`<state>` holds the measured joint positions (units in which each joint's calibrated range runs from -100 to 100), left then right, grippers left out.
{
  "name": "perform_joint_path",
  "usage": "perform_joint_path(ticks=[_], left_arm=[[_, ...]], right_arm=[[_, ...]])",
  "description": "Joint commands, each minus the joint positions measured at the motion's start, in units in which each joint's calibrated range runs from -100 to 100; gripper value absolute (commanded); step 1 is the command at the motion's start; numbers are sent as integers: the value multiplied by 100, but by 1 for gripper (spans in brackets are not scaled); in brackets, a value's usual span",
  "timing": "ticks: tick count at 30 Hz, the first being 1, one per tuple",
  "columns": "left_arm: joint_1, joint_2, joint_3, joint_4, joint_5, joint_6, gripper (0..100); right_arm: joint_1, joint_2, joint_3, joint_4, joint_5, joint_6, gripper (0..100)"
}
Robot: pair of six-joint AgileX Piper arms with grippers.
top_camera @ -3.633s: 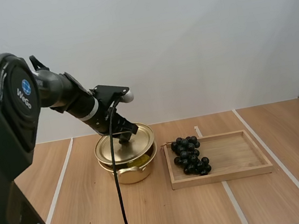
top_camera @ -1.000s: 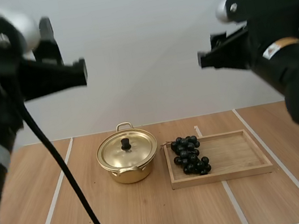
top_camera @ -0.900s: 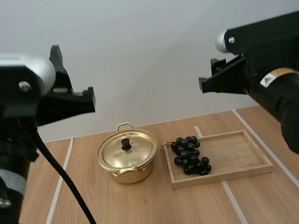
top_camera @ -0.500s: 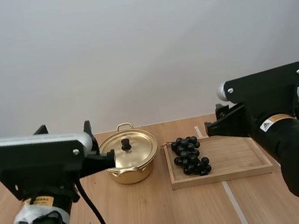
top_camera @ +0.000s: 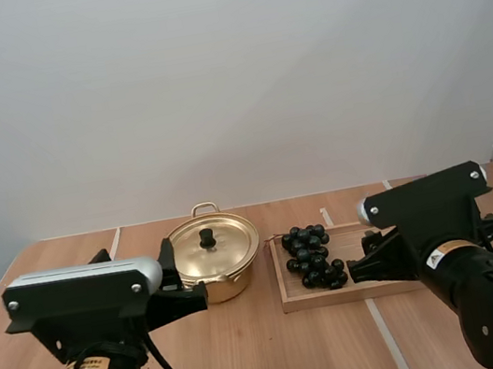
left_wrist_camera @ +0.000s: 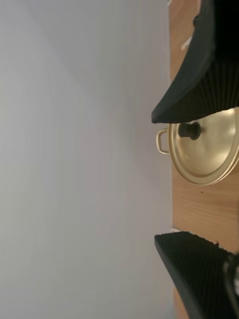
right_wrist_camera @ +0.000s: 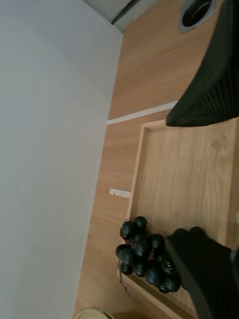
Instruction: Open the pot, put the pineapple inside, and close it
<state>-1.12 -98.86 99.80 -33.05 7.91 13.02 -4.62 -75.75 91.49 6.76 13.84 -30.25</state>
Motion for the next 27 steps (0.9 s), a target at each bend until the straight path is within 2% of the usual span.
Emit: perform_joint_path(ticks=[1,4,6,19,24,27], left_arm=[[18,-37,20,448,506,81,100],[169,-37,20,1407,566,324,100],[271,-37,20,1719,545,346,100],[293,-37,20,1745,496,346,100],[293,-37,20,1689,582,310,100],[293,-37,20,1494,1400,48,100]], right_arm=[[-27,-50,451,67,-914,5,100],[-27,-50,671,67,-1054,5,100],[-20,-50,695,67,-1054,5,100],[-20,-50,696,144,-1515,5,100],[-20,-146,708,196,-733,5,100],[68,-515,851,305,-574,5,100]])
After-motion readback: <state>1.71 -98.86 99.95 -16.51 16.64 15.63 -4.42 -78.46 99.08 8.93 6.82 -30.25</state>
